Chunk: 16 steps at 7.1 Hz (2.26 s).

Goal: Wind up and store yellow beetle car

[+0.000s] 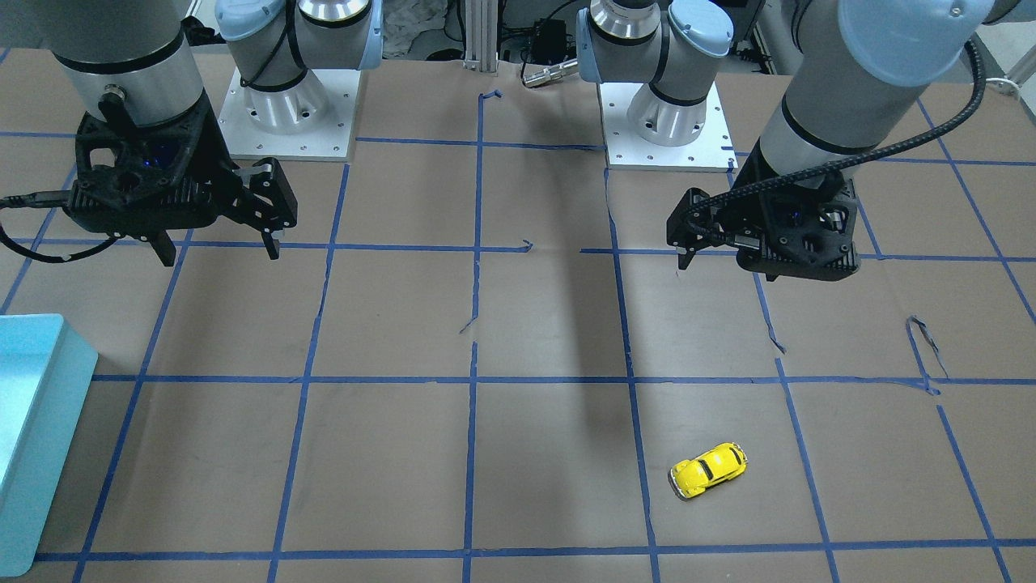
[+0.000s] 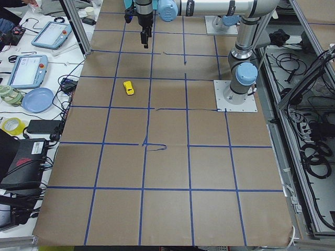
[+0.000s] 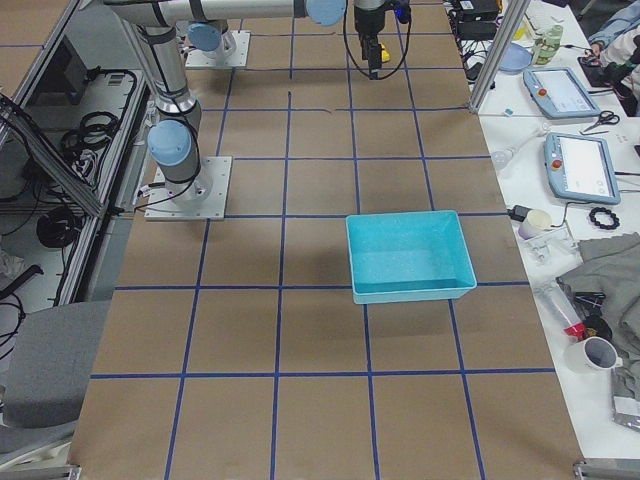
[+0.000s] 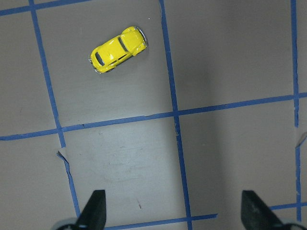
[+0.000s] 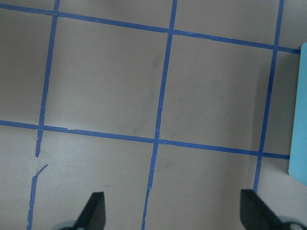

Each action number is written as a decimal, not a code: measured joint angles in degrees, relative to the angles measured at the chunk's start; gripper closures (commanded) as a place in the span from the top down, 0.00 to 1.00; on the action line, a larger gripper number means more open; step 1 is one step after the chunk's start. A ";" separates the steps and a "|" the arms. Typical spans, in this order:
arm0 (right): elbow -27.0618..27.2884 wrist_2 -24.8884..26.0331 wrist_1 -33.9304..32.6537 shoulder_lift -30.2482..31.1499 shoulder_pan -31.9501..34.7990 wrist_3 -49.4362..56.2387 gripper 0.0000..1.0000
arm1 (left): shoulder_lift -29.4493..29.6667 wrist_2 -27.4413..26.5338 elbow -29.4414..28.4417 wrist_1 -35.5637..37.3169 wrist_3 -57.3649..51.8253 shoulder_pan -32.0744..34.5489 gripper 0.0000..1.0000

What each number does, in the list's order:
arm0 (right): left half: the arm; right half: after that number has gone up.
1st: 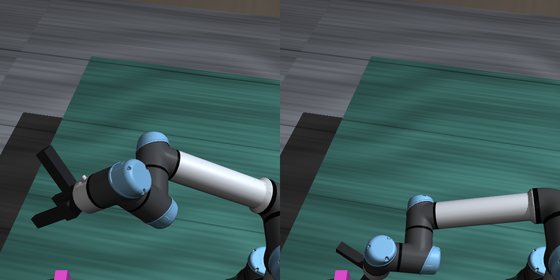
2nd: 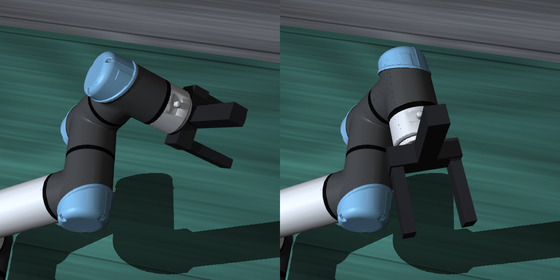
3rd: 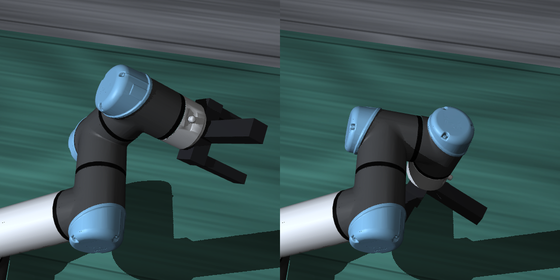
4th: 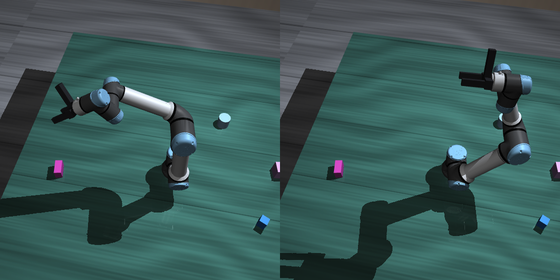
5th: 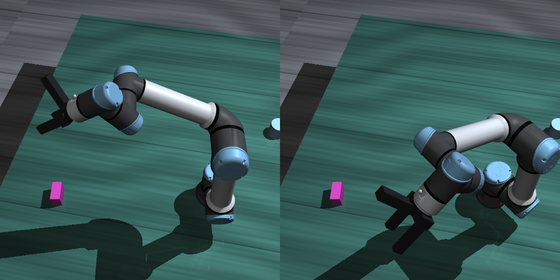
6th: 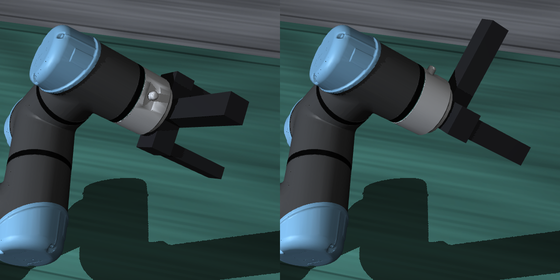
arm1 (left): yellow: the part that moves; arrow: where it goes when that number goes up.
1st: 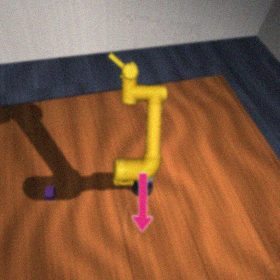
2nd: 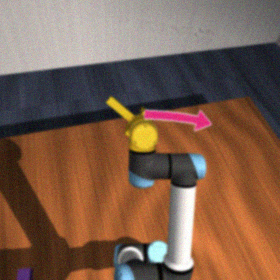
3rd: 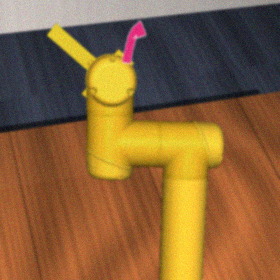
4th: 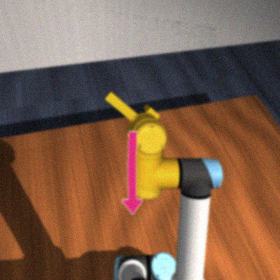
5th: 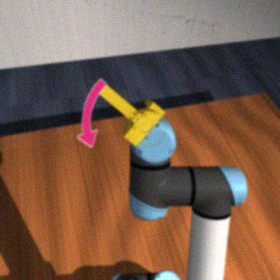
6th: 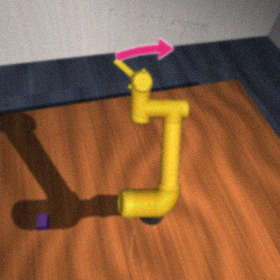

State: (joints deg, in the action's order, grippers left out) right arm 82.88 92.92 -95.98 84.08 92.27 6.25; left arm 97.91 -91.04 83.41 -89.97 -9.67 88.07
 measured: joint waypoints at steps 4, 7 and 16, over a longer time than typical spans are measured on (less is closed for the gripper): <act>0.39 -0.02 -0.06 0.00 -0.01 0.03 1.00 | 0.39 0.22 -0.02 0.98 6.13 -0.21 1.00; 0.54 -0.02 -0.09 0.03 -0.01 0.00 1.00 | 1.41 0.26 0.14 5.36 24.80 -1.35 1.00; 0.62 -0.93 -0.53 -0.12 0.10 -0.10 1.00 | 13.63 0.96 9.44 32.26 96.22 -4.72 1.00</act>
State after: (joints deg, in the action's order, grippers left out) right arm 83.50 91.99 -96.50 83.96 92.37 6.15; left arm 111.54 -90.08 92.85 -57.70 86.55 83.35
